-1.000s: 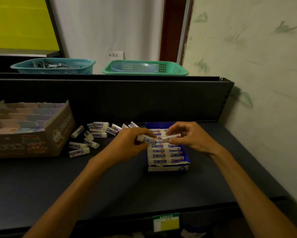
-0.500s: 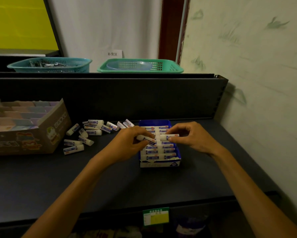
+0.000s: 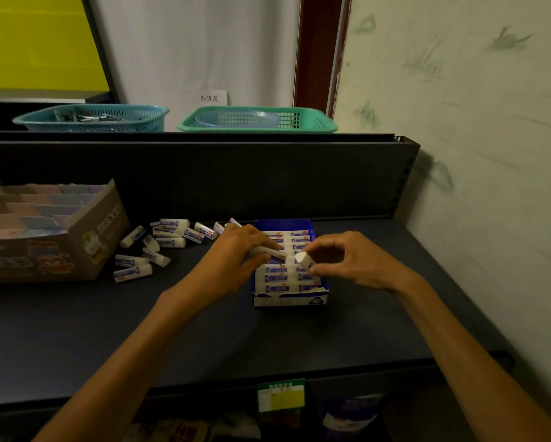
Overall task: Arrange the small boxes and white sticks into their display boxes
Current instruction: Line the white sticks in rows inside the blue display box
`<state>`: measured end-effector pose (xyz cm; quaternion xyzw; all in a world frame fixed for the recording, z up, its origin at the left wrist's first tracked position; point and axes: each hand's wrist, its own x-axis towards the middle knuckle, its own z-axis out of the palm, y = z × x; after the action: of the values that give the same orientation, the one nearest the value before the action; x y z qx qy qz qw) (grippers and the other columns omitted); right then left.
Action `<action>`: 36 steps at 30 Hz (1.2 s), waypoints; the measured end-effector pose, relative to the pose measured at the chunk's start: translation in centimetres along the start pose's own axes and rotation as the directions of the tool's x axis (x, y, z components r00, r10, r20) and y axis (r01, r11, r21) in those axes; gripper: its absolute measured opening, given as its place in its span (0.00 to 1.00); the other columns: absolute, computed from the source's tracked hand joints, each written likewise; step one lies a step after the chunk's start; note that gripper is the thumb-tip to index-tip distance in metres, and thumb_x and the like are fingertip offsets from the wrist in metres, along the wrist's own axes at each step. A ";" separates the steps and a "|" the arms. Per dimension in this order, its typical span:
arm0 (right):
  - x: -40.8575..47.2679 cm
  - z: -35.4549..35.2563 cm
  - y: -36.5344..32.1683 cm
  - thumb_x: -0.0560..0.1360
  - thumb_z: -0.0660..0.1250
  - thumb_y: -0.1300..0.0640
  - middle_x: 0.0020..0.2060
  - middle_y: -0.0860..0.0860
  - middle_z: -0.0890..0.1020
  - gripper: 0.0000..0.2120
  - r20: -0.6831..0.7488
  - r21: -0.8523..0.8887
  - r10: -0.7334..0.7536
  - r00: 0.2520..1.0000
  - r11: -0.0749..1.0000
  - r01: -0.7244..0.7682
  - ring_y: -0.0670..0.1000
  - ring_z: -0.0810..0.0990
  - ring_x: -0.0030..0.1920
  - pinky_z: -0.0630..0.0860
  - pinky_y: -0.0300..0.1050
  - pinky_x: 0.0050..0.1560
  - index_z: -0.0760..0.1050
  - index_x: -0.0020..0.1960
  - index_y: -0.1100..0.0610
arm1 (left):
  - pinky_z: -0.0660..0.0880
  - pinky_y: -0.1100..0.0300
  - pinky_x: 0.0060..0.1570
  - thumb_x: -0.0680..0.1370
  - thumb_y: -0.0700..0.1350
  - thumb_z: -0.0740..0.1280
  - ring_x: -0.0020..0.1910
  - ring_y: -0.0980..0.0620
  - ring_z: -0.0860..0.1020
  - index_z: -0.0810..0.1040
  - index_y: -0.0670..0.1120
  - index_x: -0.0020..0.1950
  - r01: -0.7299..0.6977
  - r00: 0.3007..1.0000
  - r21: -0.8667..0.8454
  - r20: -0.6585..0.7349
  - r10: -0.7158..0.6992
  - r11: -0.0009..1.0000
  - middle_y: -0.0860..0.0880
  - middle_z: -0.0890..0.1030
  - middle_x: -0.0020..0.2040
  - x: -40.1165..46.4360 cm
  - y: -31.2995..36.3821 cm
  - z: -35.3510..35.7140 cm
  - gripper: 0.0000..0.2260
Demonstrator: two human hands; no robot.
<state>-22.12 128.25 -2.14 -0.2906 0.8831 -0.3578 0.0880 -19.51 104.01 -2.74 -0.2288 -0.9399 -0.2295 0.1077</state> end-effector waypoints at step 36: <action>2.8 0.4 -1.6 0.75 0.68 0.58 0.61 0.47 0.75 0.11 0.343 -0.428 0.133 0.930 0.903 0.029 0.46 0.72 0.62 0.72 0.39 0.56 0.78 0.57 0.51 | 0.69 0.68 0.52 0.75 0.44 0.68 0.60 0.58 0.73 0.79 0.50 0.58 -0.074 0.857 0.117 0.516 0.003 0.990 0.53 0.76 0.60 2.8 0.5 0.5 0.11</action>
<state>-23.53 125.51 -1.22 -0.3398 0.9154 -0.0939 0.1942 -21.76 105.76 -2.12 -0.2929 -0.9428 -0.0949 -0.1274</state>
